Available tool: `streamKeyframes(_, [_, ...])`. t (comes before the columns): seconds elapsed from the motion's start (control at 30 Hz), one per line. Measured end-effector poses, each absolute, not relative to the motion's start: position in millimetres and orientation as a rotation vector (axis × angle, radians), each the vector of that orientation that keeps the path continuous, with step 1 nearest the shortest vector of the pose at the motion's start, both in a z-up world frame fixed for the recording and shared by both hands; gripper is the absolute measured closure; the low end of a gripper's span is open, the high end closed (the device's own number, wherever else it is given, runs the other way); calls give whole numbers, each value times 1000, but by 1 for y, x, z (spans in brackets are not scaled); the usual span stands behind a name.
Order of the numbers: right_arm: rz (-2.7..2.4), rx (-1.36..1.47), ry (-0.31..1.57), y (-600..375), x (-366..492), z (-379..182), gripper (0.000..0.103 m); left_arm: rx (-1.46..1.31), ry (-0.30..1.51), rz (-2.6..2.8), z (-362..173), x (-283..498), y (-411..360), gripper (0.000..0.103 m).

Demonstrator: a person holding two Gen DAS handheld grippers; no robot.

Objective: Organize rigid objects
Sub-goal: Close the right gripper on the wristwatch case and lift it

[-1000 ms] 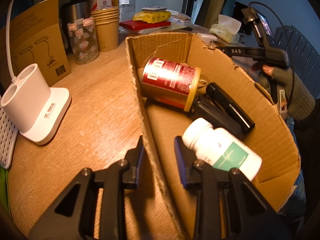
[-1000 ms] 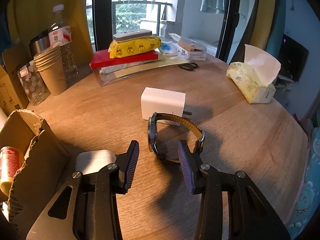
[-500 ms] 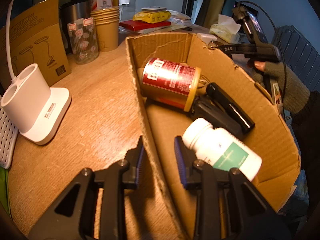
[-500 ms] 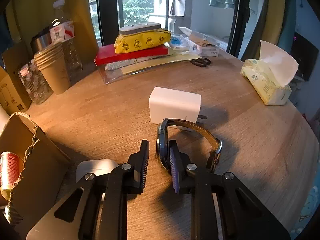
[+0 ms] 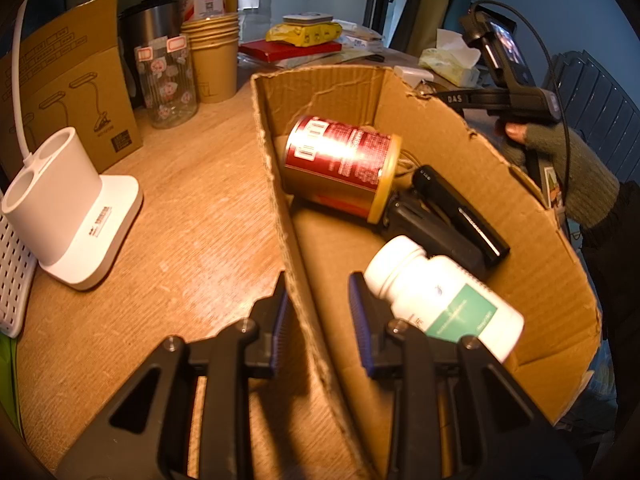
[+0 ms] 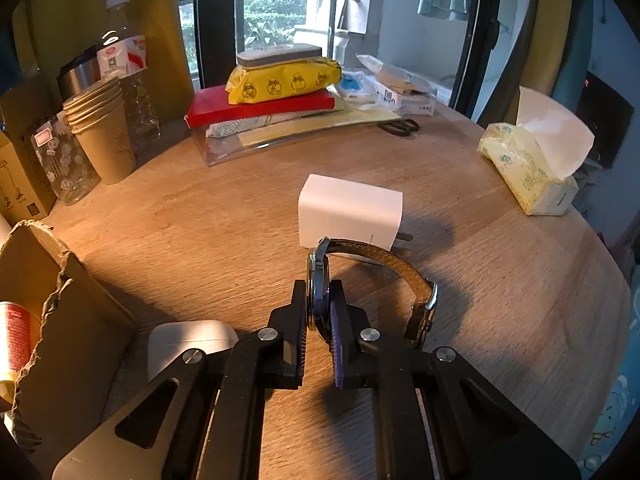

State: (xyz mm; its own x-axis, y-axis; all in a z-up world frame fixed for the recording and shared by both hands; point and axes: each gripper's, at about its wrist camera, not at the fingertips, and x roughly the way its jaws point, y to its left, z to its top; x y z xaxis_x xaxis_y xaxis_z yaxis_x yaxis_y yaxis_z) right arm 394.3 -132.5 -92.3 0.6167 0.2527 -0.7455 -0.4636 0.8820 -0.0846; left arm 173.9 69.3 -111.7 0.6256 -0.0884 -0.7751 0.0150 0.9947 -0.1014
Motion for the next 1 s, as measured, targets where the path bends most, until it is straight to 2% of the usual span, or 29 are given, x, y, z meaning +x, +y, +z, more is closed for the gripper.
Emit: streamKeyframes(1.0, [564,-278,606,-101,306,-22,92,-88,893,-59,-112,174,69,73])
